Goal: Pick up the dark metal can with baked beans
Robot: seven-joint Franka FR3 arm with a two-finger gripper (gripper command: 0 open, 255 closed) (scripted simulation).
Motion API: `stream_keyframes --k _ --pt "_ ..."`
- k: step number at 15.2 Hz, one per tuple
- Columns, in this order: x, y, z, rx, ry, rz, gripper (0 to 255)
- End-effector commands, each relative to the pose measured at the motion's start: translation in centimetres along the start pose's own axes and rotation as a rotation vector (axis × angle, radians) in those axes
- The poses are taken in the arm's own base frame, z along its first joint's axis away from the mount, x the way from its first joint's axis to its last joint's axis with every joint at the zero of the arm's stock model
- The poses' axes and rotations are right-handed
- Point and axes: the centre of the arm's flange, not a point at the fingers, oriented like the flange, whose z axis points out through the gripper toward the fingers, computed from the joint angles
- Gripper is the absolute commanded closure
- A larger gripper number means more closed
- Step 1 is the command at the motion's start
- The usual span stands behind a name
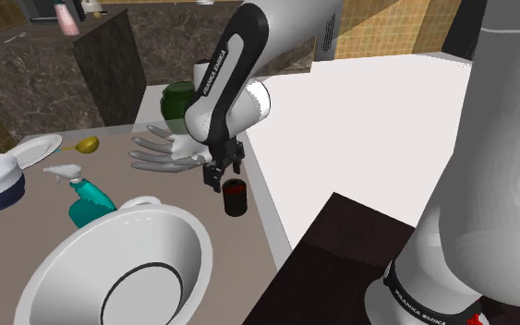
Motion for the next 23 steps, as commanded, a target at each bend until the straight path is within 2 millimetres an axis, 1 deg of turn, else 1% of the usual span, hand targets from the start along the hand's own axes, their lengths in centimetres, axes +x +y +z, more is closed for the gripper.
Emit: stream_keyframes --k 1,3,4,6,7,16,23 --pt "0.2 0.1 1.0 0.000 0.000 0.000 0" --pt "0.2 0.1 2.1 0.000 0.000 0.000 0" --pt "0.2 0.1 2.9 0.000 0.000 0.000 0" --pt "0.2 0.1 2.9 0.000 0.000 0.000 0" --pt "0.3 0.0 2.9 0.000 0.000 0.000 255" --pt "0.2 0.1 2.9 0.000 0.000 0.000 255" --pt "0.1 0.1 -0.8 0.000 0.000 0.000 255"
